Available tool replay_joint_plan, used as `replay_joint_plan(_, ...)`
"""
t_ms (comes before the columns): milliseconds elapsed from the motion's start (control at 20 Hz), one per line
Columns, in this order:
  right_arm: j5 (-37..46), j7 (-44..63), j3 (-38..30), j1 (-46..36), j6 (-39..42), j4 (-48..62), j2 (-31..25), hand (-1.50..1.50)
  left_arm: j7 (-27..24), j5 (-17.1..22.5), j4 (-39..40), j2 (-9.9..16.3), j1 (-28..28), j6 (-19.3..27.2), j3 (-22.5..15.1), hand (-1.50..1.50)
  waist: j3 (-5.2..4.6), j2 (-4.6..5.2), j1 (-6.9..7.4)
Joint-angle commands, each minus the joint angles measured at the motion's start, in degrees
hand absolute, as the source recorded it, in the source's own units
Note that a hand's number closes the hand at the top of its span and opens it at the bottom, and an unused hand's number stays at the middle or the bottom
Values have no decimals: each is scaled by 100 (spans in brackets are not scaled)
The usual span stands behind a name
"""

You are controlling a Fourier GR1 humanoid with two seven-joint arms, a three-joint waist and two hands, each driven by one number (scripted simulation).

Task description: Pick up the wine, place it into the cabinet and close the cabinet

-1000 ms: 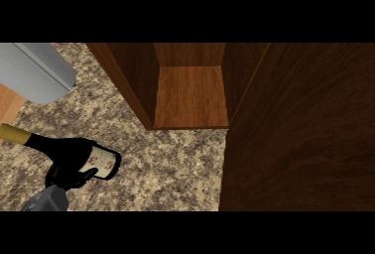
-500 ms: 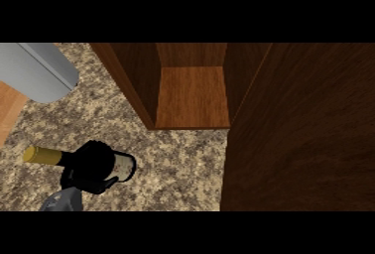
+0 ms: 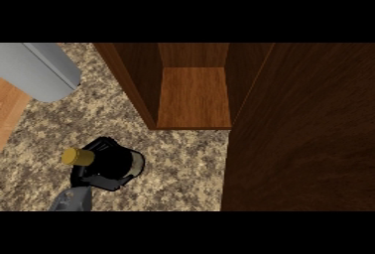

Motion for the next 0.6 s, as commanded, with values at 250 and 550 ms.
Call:
replay_joint_plan(250,-434,783,-260,-427,-238,-586,-2,-150,1511,-276,-1640,-529,133,911,-588,150,-3,11,42)
replay_joint_plan(550,-344,155,-24,341,38,-551,5,-150,2473,-125,-2352,-711,-132,1766,-1304,150,0,-7,-21)
